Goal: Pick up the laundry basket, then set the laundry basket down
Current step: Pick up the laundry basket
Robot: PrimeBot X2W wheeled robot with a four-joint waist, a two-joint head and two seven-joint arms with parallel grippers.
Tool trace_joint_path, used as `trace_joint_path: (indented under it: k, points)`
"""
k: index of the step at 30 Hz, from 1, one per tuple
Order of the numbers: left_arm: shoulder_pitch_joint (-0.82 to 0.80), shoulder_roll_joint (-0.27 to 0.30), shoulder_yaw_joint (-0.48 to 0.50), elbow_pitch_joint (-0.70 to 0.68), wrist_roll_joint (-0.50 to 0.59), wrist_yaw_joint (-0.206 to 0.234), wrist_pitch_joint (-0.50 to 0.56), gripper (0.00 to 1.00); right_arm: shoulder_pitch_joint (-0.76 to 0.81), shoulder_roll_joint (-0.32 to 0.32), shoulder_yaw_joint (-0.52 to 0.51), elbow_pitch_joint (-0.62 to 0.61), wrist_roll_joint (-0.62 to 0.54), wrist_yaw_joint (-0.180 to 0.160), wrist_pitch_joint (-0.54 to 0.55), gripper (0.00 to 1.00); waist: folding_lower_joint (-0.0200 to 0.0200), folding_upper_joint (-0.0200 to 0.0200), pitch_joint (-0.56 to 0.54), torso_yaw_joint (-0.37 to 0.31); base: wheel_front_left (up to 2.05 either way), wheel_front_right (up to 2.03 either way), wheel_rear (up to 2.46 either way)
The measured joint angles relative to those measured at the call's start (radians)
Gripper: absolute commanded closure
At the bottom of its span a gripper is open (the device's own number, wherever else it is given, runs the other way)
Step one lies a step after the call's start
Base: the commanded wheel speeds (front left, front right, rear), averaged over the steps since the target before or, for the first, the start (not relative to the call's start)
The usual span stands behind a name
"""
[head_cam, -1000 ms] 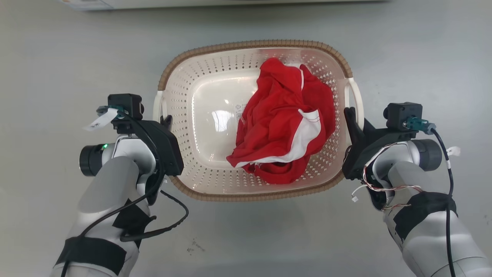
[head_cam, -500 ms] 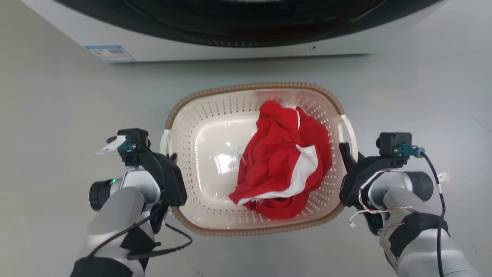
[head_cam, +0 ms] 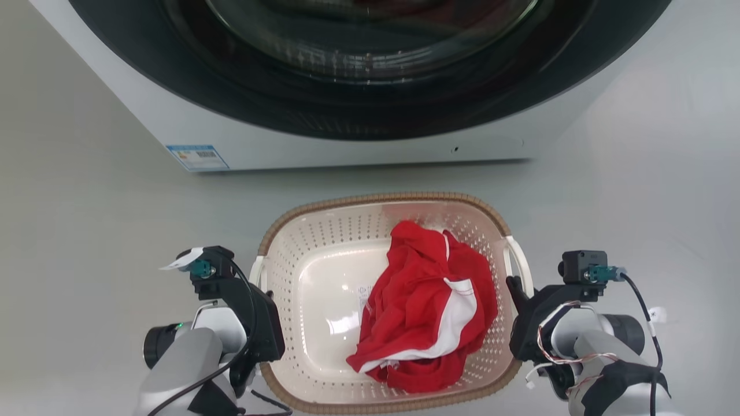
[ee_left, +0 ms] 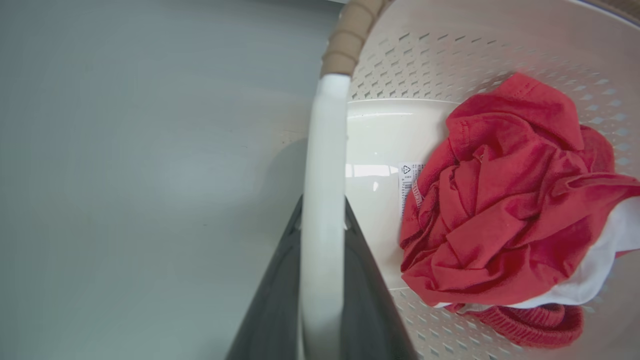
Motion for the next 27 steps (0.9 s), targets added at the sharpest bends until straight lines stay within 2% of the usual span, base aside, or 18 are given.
trace_joint_path:
  k: [27]
  points:
    - [0.160, -0.001, -0.029, 0.024, -0.066, -0.014, 0.187, 1.00, 0.165, 0.011, 0.018, 0.034, 0.072, 0.010, 0.172, 1.00, 0.0001, 0.0000, -0.351, -0.018, 0.00, 0.00, 0.00]
